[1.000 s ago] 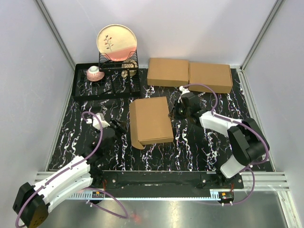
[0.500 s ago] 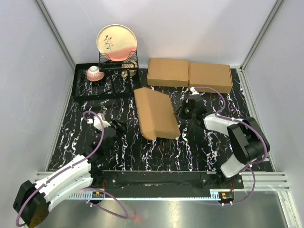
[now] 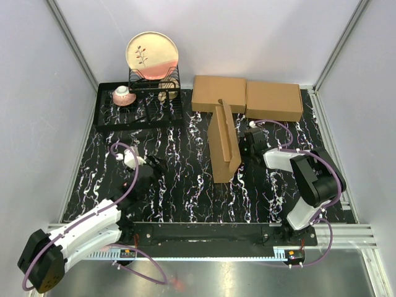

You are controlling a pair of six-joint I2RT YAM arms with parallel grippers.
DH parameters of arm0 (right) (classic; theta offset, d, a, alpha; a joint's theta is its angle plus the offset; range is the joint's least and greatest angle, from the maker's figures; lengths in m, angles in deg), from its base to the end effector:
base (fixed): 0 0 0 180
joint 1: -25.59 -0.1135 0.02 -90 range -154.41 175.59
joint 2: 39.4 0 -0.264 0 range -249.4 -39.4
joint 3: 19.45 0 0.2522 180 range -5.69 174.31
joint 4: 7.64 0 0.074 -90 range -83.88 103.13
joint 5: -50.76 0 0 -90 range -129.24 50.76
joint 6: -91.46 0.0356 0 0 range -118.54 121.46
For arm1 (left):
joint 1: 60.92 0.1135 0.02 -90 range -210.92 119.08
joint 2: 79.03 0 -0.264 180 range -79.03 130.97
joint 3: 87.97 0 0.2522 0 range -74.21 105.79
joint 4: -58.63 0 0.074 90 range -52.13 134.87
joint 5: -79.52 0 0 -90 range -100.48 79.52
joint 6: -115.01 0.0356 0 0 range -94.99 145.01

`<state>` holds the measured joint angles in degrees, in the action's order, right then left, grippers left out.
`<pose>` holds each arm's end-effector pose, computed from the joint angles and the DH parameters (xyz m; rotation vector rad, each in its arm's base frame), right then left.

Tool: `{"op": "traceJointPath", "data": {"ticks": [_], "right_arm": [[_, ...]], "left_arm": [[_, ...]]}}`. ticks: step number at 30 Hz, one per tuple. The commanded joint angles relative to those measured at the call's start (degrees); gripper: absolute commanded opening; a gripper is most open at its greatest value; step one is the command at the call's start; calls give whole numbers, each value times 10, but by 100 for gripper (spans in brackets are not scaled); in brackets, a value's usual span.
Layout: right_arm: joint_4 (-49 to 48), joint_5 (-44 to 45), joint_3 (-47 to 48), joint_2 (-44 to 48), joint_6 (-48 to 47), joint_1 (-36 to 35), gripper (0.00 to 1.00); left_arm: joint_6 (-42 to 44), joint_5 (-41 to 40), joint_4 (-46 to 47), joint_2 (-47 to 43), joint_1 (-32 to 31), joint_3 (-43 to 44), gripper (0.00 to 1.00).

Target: Fold the paper box

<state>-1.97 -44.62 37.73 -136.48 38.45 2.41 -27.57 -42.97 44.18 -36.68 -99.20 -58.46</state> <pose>0.2953 0.1301 0.1356 0.2477 2.4365 0.6008 0.1400 -0.0861 0.1876 -0.5907 1.9063 -0.4512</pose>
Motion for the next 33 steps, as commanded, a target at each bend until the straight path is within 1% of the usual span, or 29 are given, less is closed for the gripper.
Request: {"op": "traceJointPath", "data": {"ticks": [1,12,16,19,20,21,23,24,26,27,28,30,31,32,33], "right_arm": [[64,27,-4,13,-10,-2,0],[68,26,0,3,-17,1,0],[60,49,-1,28,-11,6,0],[47,50,16,48,7,38,0],[37,44,22,50,21,65,0],[24,36,33,51,29,74,0],[-17,3,56,30,45,95,0],[-24,-42,94,16,49,116,0],[-57,-107,136,-44,65,132,0],[-73,-174,175,-65,78,146,0],[-118,-202,190,-106,96,152,0],[-155,-262,230,-143,142,161,0],[-199,-278,242,-175,158,161,0],[-208,-296,259,-192,179,161,0],[-216,-326,296,-211,187,163,0]], "left_arm": [[-3,21,56,26,2,10,73],[3,71,118,133,1,45,71],[2,84,126,166,1,56,71],[0,89,123,167,1,60,70],[-1,89,121,165,1,60,70],[-2,89,120,163,1,60,70],[4,84,111,155,1,65,71],[6,82,107,152,1,67,71],[16,77,89,144,2,81,71],[19,75,82,141,2,85,71],[26,71,68,131,2,89,72],[30,67,56,119,3,96,72],[35,66,47,103,4,97,73],[38,66,42,94,5,97,73],[41,66,30,85,7,97,73]]}}
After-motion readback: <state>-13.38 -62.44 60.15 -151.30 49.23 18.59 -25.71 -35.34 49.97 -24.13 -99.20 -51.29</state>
